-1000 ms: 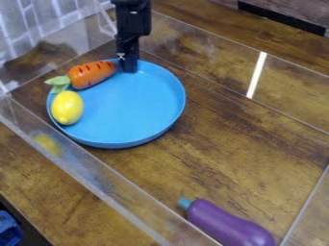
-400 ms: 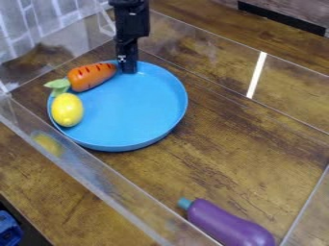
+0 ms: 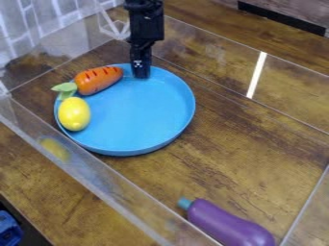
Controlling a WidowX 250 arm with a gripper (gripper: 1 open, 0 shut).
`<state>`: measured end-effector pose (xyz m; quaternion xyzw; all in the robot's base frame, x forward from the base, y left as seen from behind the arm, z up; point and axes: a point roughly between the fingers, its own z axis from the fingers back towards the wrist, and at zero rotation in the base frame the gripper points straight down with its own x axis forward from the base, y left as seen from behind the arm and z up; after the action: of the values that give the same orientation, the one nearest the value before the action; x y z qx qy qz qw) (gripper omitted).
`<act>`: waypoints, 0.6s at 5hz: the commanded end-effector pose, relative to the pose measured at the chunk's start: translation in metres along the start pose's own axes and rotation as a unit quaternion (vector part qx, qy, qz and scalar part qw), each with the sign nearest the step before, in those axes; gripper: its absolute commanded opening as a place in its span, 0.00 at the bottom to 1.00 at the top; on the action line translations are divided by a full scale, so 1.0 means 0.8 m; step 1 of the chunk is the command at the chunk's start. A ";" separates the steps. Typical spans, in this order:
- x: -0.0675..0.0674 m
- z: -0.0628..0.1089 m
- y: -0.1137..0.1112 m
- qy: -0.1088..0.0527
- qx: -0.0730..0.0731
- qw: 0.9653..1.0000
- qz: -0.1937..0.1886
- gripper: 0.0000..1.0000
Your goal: Put the carrot on the blue tray
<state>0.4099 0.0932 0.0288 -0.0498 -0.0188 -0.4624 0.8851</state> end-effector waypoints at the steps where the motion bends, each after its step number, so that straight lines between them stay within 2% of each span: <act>1: 0.025 0.080 0.007 -0.026 0.069 0.997 -0.009 0.00; 3: 0.024 0.041 0.024 -0.031 0.063 0.997 -0.021 0.00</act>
<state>0.4243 0.0889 0.0301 -0.0390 -0.0425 -0.4715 0.8800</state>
